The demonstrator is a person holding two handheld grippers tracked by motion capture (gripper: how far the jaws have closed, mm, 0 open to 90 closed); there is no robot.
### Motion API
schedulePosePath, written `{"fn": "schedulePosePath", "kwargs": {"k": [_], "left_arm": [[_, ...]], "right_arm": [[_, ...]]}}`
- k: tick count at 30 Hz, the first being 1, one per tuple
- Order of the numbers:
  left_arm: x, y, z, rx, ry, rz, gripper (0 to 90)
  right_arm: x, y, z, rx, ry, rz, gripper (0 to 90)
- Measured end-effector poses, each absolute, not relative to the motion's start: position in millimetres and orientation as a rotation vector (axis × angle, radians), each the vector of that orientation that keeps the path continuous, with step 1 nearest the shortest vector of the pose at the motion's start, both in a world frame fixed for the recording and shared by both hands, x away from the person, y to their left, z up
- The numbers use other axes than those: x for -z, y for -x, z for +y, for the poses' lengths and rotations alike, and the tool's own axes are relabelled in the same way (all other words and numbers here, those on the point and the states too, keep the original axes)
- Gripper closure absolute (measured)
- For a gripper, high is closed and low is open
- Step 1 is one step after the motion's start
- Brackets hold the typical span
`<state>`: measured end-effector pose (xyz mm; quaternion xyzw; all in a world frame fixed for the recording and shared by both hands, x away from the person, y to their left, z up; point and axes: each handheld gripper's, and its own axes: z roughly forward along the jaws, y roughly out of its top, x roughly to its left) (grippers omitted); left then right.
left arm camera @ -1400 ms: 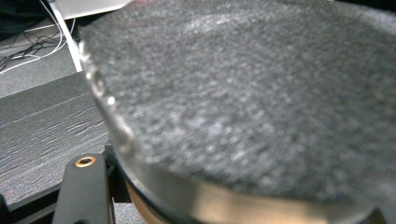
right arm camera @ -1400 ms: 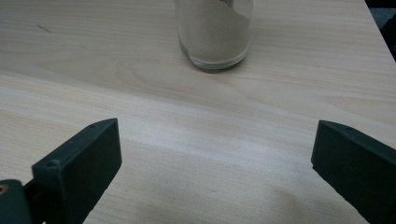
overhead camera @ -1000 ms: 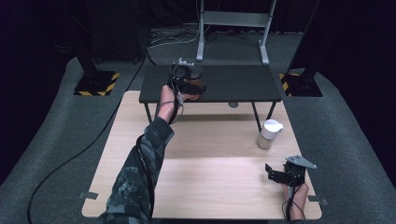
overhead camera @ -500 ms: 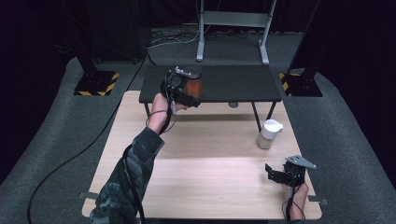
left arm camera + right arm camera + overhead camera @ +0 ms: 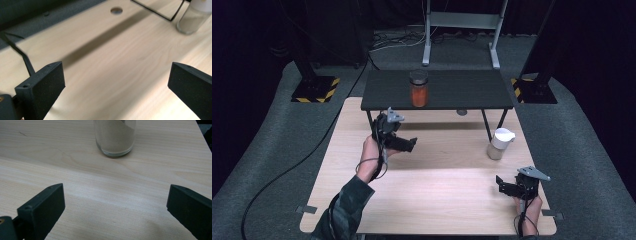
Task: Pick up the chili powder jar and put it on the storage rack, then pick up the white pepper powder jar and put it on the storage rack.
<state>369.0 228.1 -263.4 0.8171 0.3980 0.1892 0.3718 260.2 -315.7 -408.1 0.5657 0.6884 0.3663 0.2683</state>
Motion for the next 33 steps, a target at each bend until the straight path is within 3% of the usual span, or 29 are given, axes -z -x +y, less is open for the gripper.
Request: {"fn": "schedulePosePath", "kwargs": {"k": [20,33], "left_arm": [[363.3,-315.2,254.5,-0.392,-2.091,1.191,0.3],[396.1,-302.3,253.5,-0.368,-2.071,1.255,0.2]], "right_arm": [[407.3,-260.9,-314.5,-0.977,-1.520,1.866,0.8],[405.1,-264.4,-309.9,-0.941,-1.505,1.898,0.5]]}}
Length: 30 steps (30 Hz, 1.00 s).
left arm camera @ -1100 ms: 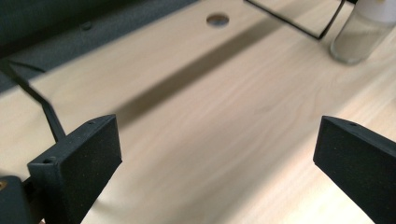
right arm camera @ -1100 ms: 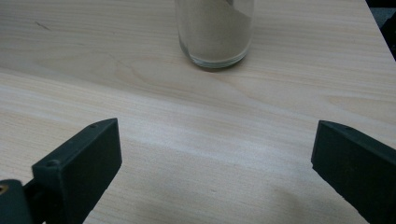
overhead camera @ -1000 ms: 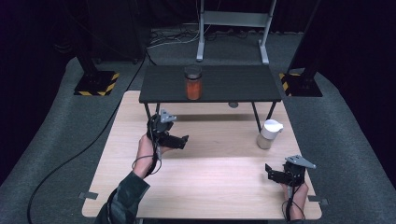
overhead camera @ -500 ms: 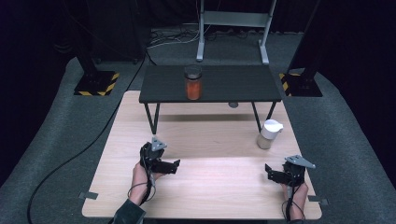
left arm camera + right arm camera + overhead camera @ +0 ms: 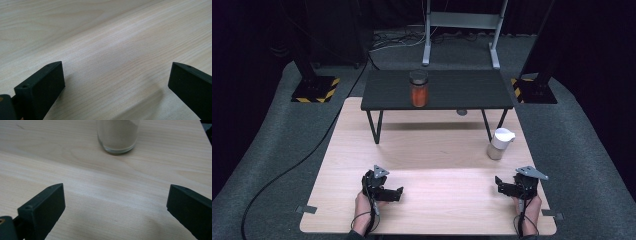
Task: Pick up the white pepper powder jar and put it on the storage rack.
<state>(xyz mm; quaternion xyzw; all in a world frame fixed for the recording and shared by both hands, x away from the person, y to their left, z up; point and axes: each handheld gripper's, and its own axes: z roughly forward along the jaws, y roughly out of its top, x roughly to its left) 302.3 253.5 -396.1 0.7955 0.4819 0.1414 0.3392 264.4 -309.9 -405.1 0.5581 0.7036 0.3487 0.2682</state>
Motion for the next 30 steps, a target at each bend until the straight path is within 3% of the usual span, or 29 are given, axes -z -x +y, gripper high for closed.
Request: {"fn": "schedulePosePath", "kwargs": {"k": [10,21,27,30], "left_arm": [[401.9,-293.9,243.7,-0.444,-2.079,1.235,0.0],[401.8,-293.8,241.9,-0.452,-2.089,1.229,0.0],[401.7,-293.7,241.8,-0.452,-2.089,1.229,0.0],[401.8,-293.7,241.8,-0.452,-2.089,1.229,0.0]], "right_arm": [[402.9,-271.3,-316.6,-0.971,-1.536,1.903,0.0],[381.9,-338.5,-290.6,-1.001,-1.481,1.843,0.0],[384.5,-353.9,-282.7,-1.008,-1.519,1.792,0.1],[388.4,-356.9,-281.6,-1.002,-1.526,1.774,7.4]]}}
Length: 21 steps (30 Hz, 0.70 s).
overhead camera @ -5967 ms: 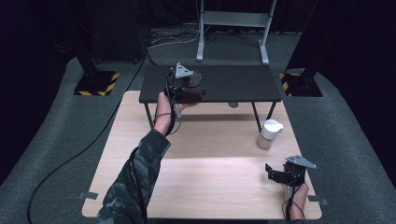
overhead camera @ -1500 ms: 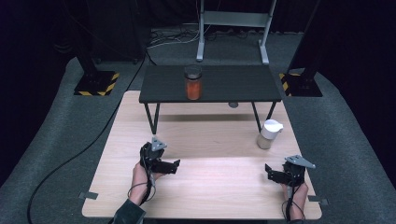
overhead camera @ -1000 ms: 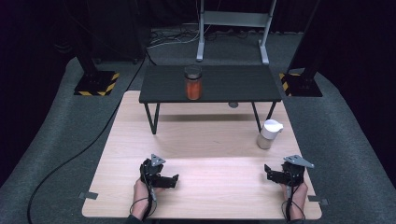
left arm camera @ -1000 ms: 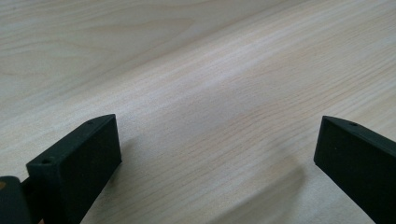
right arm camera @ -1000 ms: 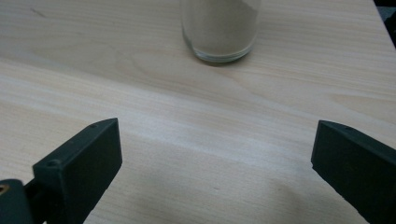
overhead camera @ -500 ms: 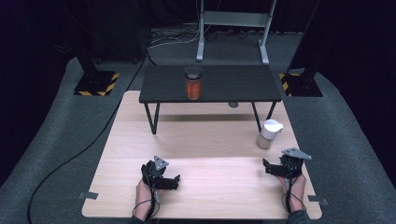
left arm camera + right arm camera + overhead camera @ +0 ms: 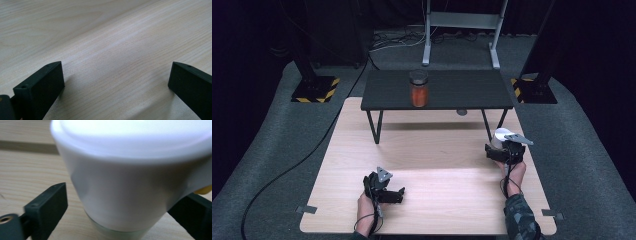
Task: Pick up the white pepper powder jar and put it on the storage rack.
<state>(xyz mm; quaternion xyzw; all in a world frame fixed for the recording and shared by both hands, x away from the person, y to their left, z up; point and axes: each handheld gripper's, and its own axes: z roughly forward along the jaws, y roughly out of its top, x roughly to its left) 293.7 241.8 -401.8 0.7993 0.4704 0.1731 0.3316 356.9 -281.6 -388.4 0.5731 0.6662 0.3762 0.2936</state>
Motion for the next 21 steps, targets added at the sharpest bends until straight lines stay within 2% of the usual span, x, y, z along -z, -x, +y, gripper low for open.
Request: {"fn": "schedulePosePath", "kwargs": {"k": [2,6,21], "left_arm": [[401.8,-293.7,241.8,-0.452,-2.089,1.229,0.0],[401.8,-293.7,241.8,-0.452,-2.089,1.229,0.0],[401.6,-293.4,241.7,-0.455,-2.091,1.227,0.3]], "right_arm": [[389.6,-358.0,-283.7,-1.014,-1.534,1.778,12.1],[390.6,-358.7,-285.2,-1.011,-1.539,1.770,27.2],[389.8,-351.7,-283.8,-1.001,-1.494,1.783,30.1]]}}
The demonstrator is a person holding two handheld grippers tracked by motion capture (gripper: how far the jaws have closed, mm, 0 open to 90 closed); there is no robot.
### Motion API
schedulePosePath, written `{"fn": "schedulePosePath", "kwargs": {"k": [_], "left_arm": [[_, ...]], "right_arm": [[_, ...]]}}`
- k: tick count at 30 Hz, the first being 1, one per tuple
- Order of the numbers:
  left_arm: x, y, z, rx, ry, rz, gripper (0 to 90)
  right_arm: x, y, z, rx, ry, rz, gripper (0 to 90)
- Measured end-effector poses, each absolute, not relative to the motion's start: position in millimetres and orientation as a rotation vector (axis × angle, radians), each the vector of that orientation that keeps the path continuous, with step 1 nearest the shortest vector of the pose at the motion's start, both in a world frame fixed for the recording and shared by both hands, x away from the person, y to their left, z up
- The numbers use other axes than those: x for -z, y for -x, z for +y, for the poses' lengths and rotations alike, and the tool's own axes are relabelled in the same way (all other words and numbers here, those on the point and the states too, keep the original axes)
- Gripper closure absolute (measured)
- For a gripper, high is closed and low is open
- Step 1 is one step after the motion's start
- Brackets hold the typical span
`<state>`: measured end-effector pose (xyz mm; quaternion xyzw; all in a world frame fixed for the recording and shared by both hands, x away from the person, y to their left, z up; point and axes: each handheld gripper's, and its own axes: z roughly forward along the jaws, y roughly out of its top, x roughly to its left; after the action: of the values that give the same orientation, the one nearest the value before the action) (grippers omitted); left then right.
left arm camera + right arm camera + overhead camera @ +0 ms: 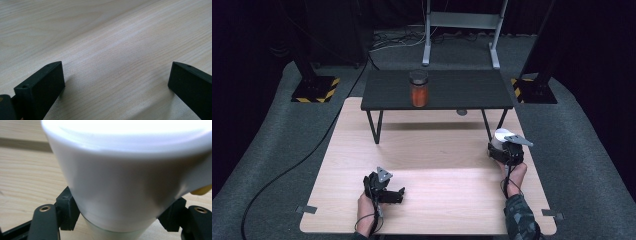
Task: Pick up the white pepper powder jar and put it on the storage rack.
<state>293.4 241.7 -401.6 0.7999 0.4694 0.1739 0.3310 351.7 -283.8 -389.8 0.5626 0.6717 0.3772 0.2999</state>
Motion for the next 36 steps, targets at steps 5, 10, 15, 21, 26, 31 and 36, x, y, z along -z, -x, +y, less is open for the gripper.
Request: {"fn": "schedulePosePath", "kwargs": {"k": [5,10,15,21,26,31,36], "left_arm": [[401.7,-293.3,241.7,-0.455,-2.091,1.227,0.3],[401.7,-293.3,241.7,-0.455,-2.091,1.227,0.3],[401.6,-293.2,241.8,-0.455,-2.092,1.225,0.5],[401.6,-293.2,241.8,-0.455,-2.092,1.225,0.6],[401.6,-293.3,241.8,-0.455,-2.092,1.225,0.5],[401.7,-293.2,241.9,-0.455,-2.092,1.224,0.6],[401.7,-293.1,241.8,-0.456,-2.092,1.224,0.7]], "right_arm": [[382.1,-346.8,-288.2,-1.007,-1.483,1.817,30.1],[374.2,-342.1,-291.2,-1.015,-1.475,1.832,30.1],[357.8,-336.5,-293.6,-1.043,-1.447,1.848,30.2],[339.6,-334.0,-291.3,-1.054,-1.408,1.869,30.2],[326.2,-332.3,-289.1,-1.067,-1.379,1.882,30.2],[318.3,-332.4,-291.1,-1.096,-1.374,1.891,30.1],[307.6,-332.5,-290.6,-1.094,-1.355,1.907,30.2]]}}
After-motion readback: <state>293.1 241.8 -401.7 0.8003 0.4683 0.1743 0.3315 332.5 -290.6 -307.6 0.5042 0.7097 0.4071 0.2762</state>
